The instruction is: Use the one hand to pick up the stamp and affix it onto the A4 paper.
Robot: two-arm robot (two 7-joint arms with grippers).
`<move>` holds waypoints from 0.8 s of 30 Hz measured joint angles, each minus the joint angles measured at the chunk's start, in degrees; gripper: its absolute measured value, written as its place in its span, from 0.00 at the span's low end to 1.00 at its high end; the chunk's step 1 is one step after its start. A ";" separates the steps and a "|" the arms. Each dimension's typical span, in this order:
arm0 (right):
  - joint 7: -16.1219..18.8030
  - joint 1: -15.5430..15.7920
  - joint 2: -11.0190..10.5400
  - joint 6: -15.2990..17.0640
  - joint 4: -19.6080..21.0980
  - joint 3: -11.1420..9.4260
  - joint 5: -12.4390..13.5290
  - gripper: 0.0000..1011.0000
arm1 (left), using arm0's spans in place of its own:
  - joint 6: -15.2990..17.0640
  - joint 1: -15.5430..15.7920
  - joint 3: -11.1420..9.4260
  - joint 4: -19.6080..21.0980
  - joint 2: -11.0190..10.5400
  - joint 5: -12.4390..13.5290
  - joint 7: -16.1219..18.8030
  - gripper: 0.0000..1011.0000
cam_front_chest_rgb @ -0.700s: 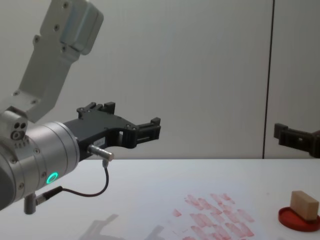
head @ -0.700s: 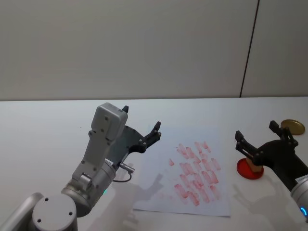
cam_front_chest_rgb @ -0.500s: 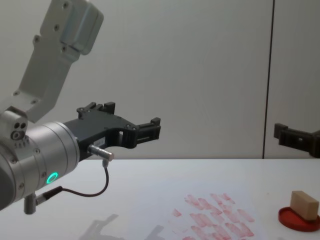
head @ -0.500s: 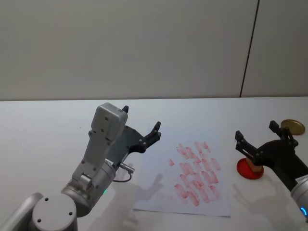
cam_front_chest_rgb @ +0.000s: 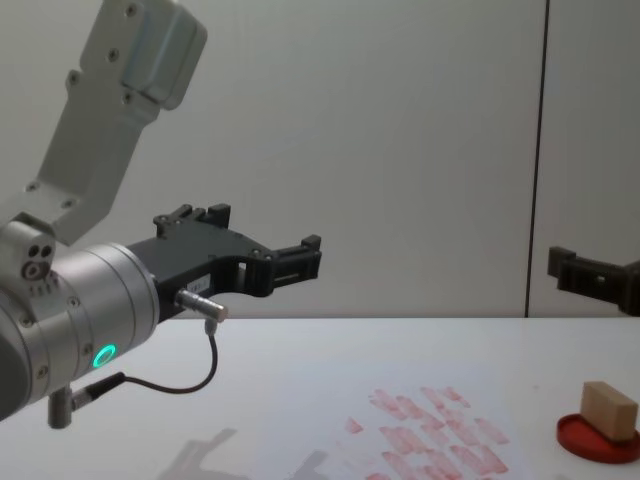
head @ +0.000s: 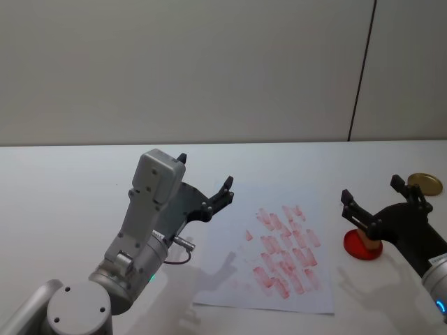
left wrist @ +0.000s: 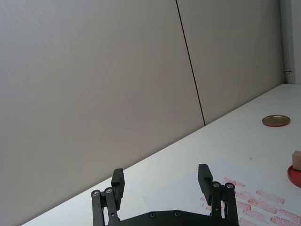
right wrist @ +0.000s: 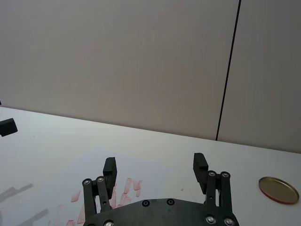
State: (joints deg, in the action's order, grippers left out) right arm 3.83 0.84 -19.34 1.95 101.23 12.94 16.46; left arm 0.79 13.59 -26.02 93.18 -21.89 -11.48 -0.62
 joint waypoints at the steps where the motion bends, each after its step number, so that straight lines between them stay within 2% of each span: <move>1: 0.00 0.00 0.00 0.00 0.00 0.00 0.00 0.99 | 0.00 0.00 0.00 0.00 0.00 0.00 0.00 0.98; 13: -0.16 -0.07 0.09 0.41 -0.01 -0.04 -0.02 0.99 | 0.00 0.00 0.00 0.00 0.00 0.00 0.00 0.98; 21: -0.96 -0.73 0.39 3.34 -0.38 -0.38 0.60 0.99 | 0.00 0.00 0.00 0.00 0.00 0.00 0.00 0.98; 24: -1.32 -1.41 0.57 5.48 -1.03 -0.67 1.33 0.99 | 0.00 0.00 0.00 0.00 0.00 0.00 0.00 0.98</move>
State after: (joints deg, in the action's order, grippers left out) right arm 2.51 -0.58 -18.77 7.43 100.20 12.26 17.79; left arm 0.79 13.59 -26.02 93.18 -21.89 -11.48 -0.62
